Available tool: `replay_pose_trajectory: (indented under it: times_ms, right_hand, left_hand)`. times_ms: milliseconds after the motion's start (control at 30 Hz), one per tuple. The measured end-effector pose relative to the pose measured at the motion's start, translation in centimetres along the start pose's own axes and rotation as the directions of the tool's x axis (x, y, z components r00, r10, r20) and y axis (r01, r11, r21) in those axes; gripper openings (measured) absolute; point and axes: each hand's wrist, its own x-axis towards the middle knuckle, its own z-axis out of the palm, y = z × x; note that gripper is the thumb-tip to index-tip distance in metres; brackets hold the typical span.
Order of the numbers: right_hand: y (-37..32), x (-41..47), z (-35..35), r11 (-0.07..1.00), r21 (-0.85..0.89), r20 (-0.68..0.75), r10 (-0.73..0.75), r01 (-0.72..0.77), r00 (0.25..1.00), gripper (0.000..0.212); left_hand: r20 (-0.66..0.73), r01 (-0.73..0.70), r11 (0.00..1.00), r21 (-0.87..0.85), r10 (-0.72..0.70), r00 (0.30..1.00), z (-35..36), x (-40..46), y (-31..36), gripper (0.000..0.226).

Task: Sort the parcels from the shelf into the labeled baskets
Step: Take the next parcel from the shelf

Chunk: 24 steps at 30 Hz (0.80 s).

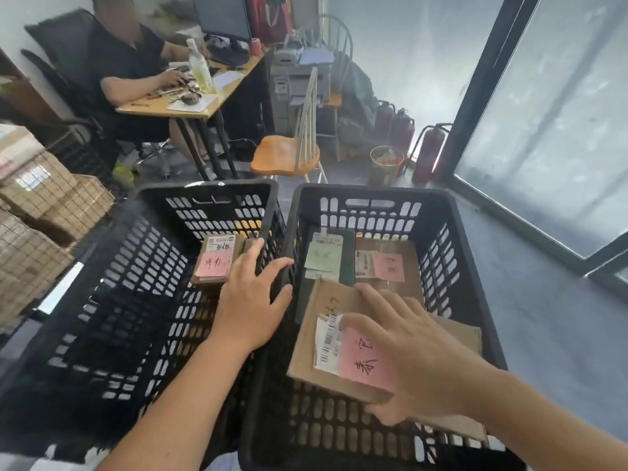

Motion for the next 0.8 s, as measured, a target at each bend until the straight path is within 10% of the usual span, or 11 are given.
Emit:
replay_pose_trajectory:
  times_ms: [267, 800]
  right_hand:
    - [0.5, 3.0, 8.3, 0.995, -0.01, 0.272, -0.095, 0.102, 0.958, 0.111]
    - [2.5, 5.9, 15.4, 0.948, -0.211, 0.014, -0.24, 0.238, 0.971, 0.078]
  left_hand:
    - [-0.084, -0.021, 1.0, -0.015, 0.02, 0.996, 0.3, -0.3, 0.3, 0.038]
    - [-0.087, -0.024, 1.0, -0.014, 0.022, 0.996, 0.2, -0.2, 0.6, 0.036]
